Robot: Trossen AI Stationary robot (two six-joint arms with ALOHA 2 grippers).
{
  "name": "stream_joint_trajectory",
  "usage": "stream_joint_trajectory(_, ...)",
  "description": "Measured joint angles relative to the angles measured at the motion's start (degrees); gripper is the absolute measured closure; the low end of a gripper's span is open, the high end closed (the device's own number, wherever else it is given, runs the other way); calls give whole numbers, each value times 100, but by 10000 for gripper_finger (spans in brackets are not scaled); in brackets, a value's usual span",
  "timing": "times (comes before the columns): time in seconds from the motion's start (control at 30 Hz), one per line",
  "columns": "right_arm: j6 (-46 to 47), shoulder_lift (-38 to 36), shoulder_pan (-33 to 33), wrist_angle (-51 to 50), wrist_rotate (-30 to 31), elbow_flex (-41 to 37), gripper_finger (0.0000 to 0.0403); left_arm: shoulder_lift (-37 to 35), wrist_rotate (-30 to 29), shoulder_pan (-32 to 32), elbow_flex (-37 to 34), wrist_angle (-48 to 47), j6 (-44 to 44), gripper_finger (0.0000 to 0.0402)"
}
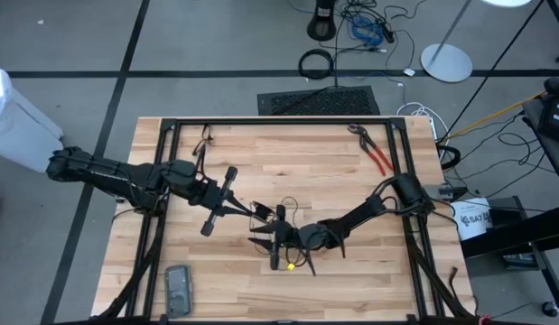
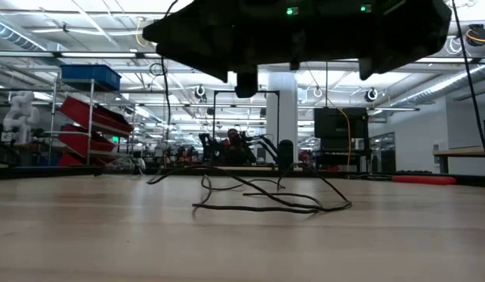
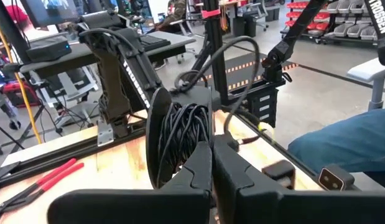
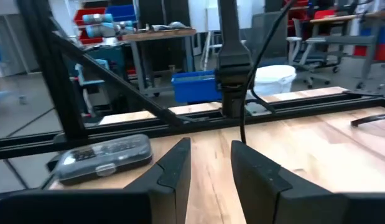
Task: Coil cords
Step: Coil the black wire onto the spool
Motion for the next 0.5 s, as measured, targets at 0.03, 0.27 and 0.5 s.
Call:
stream_joint_trajectory(0.03,-28,62,0,-2,57,76,300,0,0,0,-1,-6,0,400)
stream_joint_trajectory(0.27,-97,128,38,-34,101,176,300,0,-2,0,-2,-24,-4,400)
stream_joint_trajectory(0.5,-316,118,463,-83,921,176,300,0,-2,0,-2,-63,-7,400)
